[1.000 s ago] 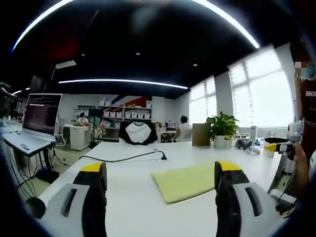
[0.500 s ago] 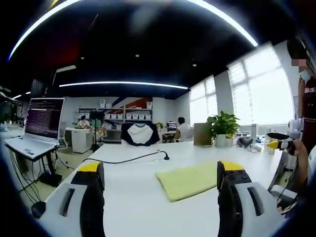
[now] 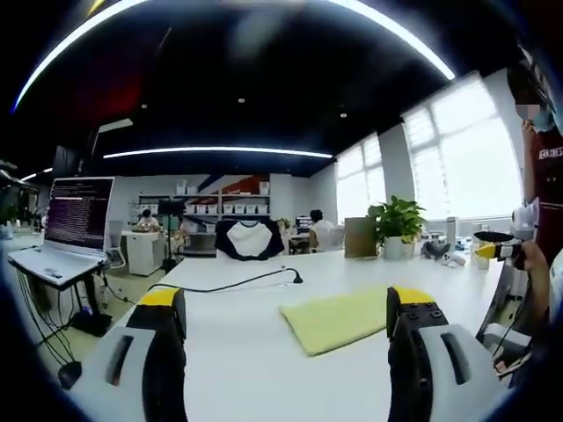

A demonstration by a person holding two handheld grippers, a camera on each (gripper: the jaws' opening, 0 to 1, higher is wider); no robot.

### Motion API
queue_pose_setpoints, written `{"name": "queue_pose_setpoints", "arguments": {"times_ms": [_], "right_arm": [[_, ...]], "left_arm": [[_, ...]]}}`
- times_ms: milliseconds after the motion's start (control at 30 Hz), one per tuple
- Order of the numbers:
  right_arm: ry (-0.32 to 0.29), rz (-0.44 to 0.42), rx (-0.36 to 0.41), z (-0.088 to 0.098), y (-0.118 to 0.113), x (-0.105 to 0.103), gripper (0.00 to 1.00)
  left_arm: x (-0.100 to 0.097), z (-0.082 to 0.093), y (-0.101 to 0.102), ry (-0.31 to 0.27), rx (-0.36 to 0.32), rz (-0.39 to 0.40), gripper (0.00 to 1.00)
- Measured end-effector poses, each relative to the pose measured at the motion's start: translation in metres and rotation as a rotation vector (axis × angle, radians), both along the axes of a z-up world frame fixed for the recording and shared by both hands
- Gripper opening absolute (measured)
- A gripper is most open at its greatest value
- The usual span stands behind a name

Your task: Fold the garment on the visible template until the final outline fits inside the template.

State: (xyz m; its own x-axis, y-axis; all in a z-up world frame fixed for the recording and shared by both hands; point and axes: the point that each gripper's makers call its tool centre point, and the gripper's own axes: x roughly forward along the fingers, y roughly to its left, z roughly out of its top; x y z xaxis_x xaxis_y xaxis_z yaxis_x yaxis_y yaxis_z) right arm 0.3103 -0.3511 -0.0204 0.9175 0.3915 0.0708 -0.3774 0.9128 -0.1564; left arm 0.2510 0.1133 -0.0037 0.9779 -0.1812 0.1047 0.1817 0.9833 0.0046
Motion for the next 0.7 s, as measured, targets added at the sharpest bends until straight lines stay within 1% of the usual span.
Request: {"name": "queue_pose_setpoints", "arguments": {"times_ms": [67, 200, 267, 367, 700], "right_arm": [[0.005, -0.001, -0.001, -0.0005, 0.0004, 0.0007, 0.99], [0.013, 0.006, -0.004, -0.0028, 0.003, 0.002, 0.99], [0.022, -0.003, 0.007, -0.0042, 0.0021, 0.0031, 0.99], [0.021, -0.009, -0.013, -0.0064, 0.001, 0.0042, 0.99], [0.025, 0.001, -0.019, -0.0081, 0.001, 0.0044, 0.99]], "left_arm": [[-0.0011, 0.0031, 0.0039, -0.015, -0.005, 0.009, 1.0], [0.0001, 0.0006, 0.0057, -0.006, 0.003, 0.012, 1.0], [0.0004, -0.0015, 0.0057, 0.003, -0.003, 0.01, 1.0], [0.0007, -0.0009, 0.0066, 0.0, -0.008, 0.012, 1.0], [0.0006, 0.0, 0.0053, -0.009, 0.009, 0.009, 1.0]]}}
